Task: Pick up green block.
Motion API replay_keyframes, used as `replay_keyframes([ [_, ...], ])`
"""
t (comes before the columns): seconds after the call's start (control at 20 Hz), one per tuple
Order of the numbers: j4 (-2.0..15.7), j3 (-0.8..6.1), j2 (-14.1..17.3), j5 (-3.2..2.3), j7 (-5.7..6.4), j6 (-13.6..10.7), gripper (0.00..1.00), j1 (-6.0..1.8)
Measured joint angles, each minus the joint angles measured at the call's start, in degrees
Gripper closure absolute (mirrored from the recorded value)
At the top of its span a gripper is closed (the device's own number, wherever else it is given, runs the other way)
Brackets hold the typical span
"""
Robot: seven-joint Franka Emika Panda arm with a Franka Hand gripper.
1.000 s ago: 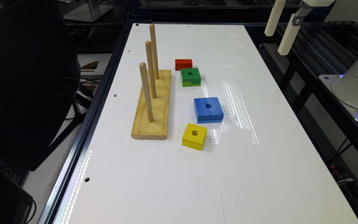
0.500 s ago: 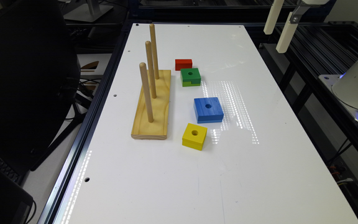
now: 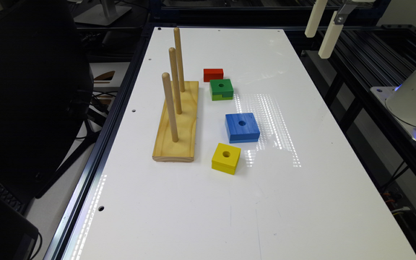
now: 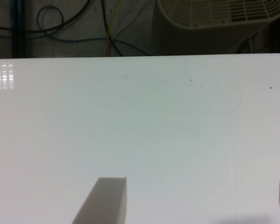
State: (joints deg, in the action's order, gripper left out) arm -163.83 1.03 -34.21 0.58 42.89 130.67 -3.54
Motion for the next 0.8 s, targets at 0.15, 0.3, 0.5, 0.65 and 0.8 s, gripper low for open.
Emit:
replay_keyframes([
  [0.15,0.15,-0.01,0.2,0.00,-1.19,0.8,0.00,-1.17],
  [0.3,0.39,-0.01,0.4,0.00,-2.05,1.5,0.00,-2.05],
  [0.5,1.56,-0.01,1.8,0.00,-2.85,2.2,0.00,-2.88],
  [0.65,3.01,-0.01,3.7,0.00,-3.28,2.9,0.00,-3.30],
  [0.8,5.16,-0.01,6.8,0.00,-3.62,3.7,0.00,-3.72],
])
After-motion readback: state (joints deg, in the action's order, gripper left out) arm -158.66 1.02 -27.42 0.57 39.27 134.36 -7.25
